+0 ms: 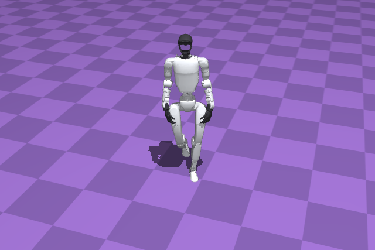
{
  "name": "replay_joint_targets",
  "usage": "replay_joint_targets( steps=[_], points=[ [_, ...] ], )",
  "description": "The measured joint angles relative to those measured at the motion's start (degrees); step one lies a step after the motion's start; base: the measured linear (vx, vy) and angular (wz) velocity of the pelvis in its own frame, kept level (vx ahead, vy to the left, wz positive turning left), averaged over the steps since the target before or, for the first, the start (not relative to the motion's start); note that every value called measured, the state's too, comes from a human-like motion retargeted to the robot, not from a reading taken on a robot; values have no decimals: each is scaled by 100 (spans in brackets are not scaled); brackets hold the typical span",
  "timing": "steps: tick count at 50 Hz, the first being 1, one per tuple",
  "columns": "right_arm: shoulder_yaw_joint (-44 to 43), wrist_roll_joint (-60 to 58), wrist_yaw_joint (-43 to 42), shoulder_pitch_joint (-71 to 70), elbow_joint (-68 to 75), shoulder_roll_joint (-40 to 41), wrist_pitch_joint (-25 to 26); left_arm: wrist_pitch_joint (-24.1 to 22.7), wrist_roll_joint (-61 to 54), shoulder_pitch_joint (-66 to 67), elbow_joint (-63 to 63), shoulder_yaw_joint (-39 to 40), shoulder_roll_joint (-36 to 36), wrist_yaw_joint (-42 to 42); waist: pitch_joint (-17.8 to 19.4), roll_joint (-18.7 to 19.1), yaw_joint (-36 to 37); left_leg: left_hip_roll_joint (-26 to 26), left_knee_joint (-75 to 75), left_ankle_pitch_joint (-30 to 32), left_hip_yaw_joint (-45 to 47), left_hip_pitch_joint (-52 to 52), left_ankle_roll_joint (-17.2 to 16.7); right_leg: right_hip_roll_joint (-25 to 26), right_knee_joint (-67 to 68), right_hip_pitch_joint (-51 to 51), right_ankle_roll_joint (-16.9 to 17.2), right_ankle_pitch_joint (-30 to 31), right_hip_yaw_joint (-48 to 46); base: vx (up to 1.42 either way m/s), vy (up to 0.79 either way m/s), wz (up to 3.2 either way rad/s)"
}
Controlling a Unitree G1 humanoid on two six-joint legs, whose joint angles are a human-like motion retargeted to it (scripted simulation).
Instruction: Walk run
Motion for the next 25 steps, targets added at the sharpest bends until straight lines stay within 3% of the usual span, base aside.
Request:
replay_joint_targets(
  steps=[3,6,11,13,15,17,18,20,22,25],
  points=[
    [-169,47,-418,-18,-406,-53,-336,15,204,-36,66,-237,32,55,146,187,-360,-111,-255,-89,-320,515,-1,-75,-239,-614,3,-883,-29,86,-10,83],
    [-173,517,-875,16,-767,-102,-786,-211,194,20,-2,-477,24,122,209,309,-959,-302,-441,-225,-641,954,50,-533,-1101,-1203,99,-1627,-364,91,-17,162],
    [-164,542,-943,-30,-1011,-121,-1124,-372,290,75,-13,-511,-93,44,320,80,-1558,-777,-478,-670,-950,1710,159,-1301,-3277,-1782,204,-1832,-664,81,-30,101],
    [-178,301,-781,-96,-966,-115,-1069,-303,372,66,94,-454,-137,-49,363,69,-1673,-783,-462,-834,-1041,2011,151,-1265,-3994,-2038,81,-2038,-475,100,-47,54],
    [-148,69,-591,-148,-905,-137,-945,-210,452,72,248,-409,-190,-143,340,128,-1679,-716,-439,-937,-994,2257,89,-1128,-4628,-2234,352,-2322,-267,88,-39,16],
    [-122,-145,-405,-175,-870,-183,-854,-101,499,97,407,-403,-243,-234,250,204,-1655,-693,-338,-821,-981,2417,-29,-1076,-4727,-2304,340,-2364,-317,94,-43,10],
    [-118,-245,-328,-185,-857,-210,-832,-42,501,117,477,-404,-278,-271,191,232,-1674,-701,-268,-667,-980,2475,-124,-1088,-4550,-2297,300,-2392,-426,112,-54,41],
    [-195,-325,-250,-175,-869,-230,-848,40,464,154,584,-407,-341,-311,64,357,-1834,-595,-54,-144,-1034,2529,-412,-1078,-4059,-2304,-281,-2355,-461,116,-56,93],
    [-300,-34,-402,-100,-891,-159,-885,82,366,195,615,-386,-349,-275,-49,430,-2064,-490,374,815,-1118,2556,-779,-1249,-3825,-2190,-468,-1754,-900,98,-52,122],
    [-322,718,-658,50,-835,28,-926,41,335,295,587,-220,-333,-192,-172,474,-2080,-263,1627,2768,-912,2198,-1372,-969,-3344,-1936,-776,-1896,484,108,-67,48]
  ],
)
